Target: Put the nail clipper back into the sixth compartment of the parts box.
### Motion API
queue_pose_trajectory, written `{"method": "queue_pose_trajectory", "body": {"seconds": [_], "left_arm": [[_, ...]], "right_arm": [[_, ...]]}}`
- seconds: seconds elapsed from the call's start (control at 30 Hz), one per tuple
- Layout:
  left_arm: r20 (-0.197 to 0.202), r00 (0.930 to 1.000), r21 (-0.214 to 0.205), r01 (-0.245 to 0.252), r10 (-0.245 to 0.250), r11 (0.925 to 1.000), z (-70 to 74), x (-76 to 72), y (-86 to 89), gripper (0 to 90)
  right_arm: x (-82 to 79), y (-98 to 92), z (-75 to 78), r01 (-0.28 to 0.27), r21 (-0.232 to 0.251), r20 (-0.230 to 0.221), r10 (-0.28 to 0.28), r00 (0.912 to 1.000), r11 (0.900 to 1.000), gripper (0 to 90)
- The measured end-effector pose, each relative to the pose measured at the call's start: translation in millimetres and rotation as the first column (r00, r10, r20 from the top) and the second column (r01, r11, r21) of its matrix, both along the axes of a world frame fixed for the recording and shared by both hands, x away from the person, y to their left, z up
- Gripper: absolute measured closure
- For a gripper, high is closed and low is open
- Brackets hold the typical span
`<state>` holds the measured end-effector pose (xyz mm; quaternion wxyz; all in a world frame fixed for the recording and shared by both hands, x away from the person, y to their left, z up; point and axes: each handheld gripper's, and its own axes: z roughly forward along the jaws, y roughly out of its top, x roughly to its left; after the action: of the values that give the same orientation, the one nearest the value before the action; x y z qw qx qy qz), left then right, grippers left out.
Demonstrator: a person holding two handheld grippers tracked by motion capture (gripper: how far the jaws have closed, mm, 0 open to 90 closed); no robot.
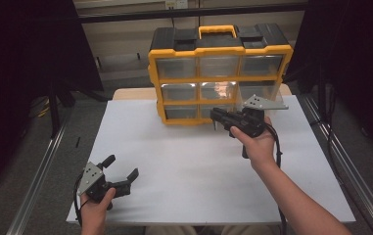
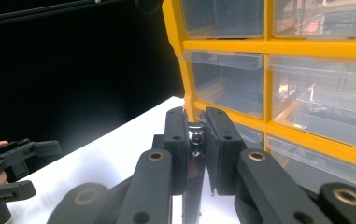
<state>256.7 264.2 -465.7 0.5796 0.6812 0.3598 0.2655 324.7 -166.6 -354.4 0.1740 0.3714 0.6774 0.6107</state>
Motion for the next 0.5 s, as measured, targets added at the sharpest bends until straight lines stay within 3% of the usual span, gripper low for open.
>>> {"method": "queue_pose_trajectory", "body": {"seconds": [0.1, 0.5], "left_arm": [[-0.006, 1.0, -0.013, -0.005, 0.005, 0.9999, -0.4, -0.1, -0.9, 1.7], [-0.003, 1.0, 0.003, -0.008, 0.009, 1.0, -0.2, 0.4, 0.4, 1.7]], "right_arm": [[1.1, -1.1, 0.8, 0.005, 0.001, -0.003, -0.005, 1.0, 1.0, 80.5], [6.5, -5.6, 8.2, 0.023, 0.004, 0.006, -0.023, 0.9997, 0.9997, 80.4]]}}
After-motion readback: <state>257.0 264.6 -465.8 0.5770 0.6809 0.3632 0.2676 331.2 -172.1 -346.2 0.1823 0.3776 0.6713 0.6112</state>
